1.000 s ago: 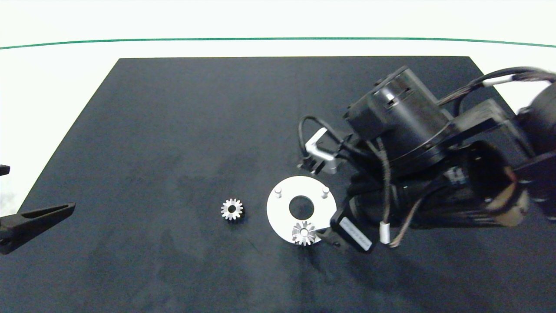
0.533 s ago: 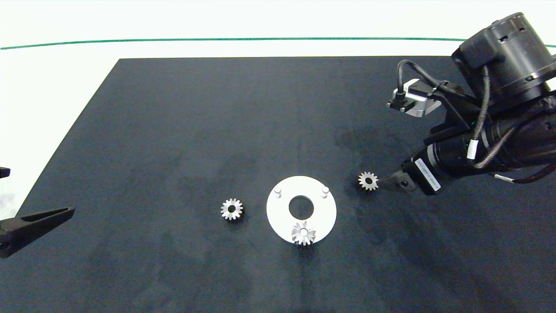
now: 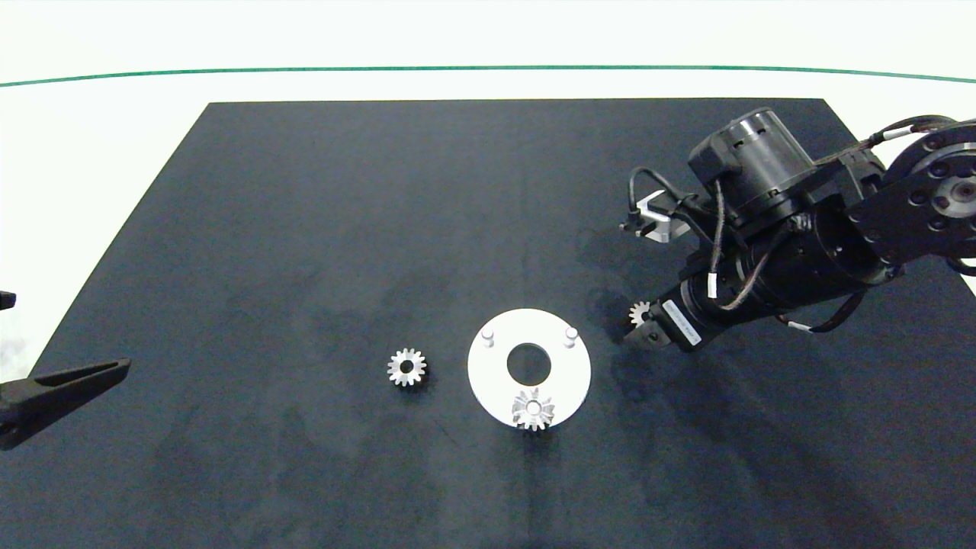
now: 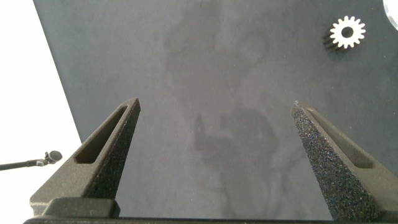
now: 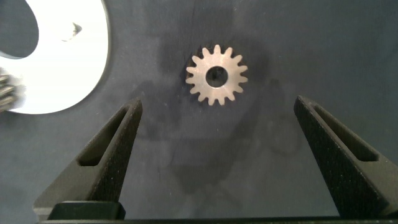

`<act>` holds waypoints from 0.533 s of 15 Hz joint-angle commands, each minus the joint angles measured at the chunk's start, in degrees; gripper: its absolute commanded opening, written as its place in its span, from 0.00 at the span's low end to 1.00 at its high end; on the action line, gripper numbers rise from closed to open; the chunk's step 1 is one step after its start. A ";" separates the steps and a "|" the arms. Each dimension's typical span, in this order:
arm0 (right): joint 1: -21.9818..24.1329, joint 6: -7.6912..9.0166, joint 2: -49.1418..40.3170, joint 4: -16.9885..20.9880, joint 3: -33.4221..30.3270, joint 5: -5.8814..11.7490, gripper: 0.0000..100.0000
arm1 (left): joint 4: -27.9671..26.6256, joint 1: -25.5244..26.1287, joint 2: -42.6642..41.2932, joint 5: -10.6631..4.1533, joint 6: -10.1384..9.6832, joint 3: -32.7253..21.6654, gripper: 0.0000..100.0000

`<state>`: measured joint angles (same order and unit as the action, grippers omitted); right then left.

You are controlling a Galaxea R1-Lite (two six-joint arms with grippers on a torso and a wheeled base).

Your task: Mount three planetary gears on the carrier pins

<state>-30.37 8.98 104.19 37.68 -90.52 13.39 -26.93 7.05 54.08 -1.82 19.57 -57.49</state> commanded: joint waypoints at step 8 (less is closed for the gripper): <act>1.19 -0.11 3.21 -2.88 0.60 -2.31 0.81 | -0.14 -0.10 -0.20 -0.03 0.12 -0.08 1.00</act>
<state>-29.23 8.81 106.95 34.65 -89.93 11.00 -26.93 7.02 53.82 -1.82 19.57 -57.49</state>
